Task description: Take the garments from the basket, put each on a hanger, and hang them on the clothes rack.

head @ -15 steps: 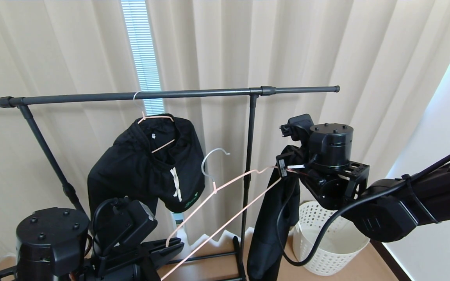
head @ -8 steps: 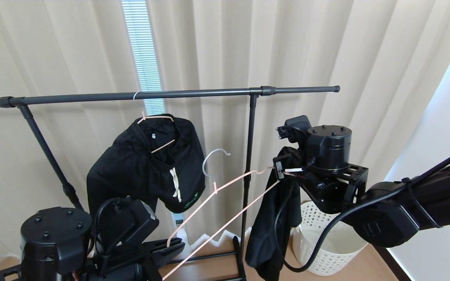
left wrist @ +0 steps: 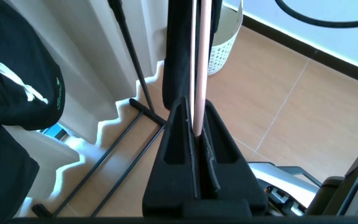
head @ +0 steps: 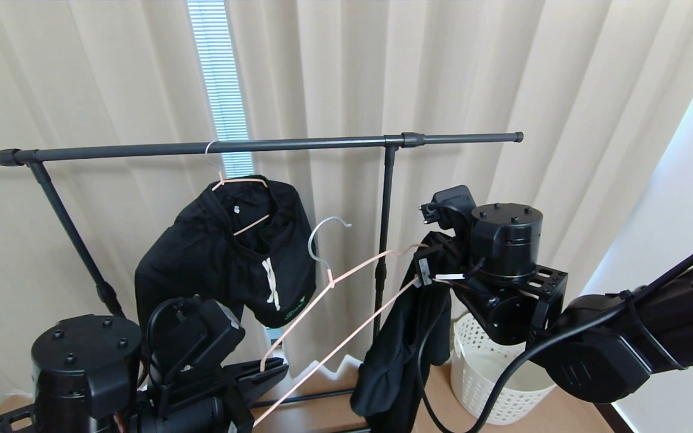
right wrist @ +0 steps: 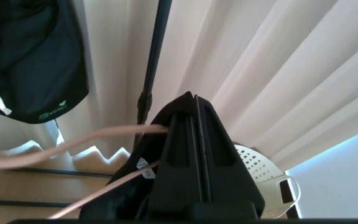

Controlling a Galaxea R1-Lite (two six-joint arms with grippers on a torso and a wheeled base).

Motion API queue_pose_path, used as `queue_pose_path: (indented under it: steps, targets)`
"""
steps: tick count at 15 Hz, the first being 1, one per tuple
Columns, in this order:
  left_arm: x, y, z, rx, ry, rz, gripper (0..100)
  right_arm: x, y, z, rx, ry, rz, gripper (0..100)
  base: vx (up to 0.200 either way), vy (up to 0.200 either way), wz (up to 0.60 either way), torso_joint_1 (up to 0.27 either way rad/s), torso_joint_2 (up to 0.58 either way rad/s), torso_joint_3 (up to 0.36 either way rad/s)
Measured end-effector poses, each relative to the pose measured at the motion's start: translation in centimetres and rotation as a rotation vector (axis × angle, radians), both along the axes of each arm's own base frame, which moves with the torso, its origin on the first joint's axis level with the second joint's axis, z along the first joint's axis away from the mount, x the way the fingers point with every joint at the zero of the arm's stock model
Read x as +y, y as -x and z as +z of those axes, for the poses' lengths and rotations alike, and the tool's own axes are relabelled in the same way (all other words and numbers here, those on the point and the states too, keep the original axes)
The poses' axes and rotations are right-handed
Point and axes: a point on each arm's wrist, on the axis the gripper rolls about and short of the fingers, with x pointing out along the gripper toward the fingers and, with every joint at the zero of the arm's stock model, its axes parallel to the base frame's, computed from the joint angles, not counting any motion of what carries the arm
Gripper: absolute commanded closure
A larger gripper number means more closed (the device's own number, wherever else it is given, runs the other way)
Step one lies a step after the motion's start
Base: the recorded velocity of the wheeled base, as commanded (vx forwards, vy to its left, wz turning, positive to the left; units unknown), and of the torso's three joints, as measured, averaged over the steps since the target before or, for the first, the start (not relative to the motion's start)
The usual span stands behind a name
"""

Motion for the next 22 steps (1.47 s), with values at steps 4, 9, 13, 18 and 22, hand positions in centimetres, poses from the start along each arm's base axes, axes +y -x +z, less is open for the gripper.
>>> queue_pose_path:
  steps: [4,9,13,18,22]
  targets:
    - [-0.1,-0.2,0.2,0.006,0.026,0.013,100,0.2,0.3,-0.1,0.001,0.001,0.01,100,0.0,0.0,0.0,0.0,0.0,0.0]
    - [-0.2,-0.4,0.1,0.002,0.035,0.017,100,1.3,1.3,-0.2,0.006,0.002,0.052,100,0.0,0.0,0.0,0.0,0.0,0.0]
    - [-0.2,-0.3,-0.1,0.008,0.031,0.016,100,1.9,2.4,-0.1,0.007,-0.003,0.088,100,0.0,0.0,0.0,0.0,0.0,0.0]
    - [-0.2,-0.3,-0.1,0.009,0.03,0.016,100,3.1,4.7,0.5,0.003,-0.014,0.165,100,0.0,0.0,0.0,0.0,0.0,0.0]
    - [-0.2,-0.4,-0.1,0.009,0.03,0.016,100,3.9,5.9,0.5,0.007,-0.023,0.215,100,0.0,0.0,0.0,0.0,0.0,0.0]
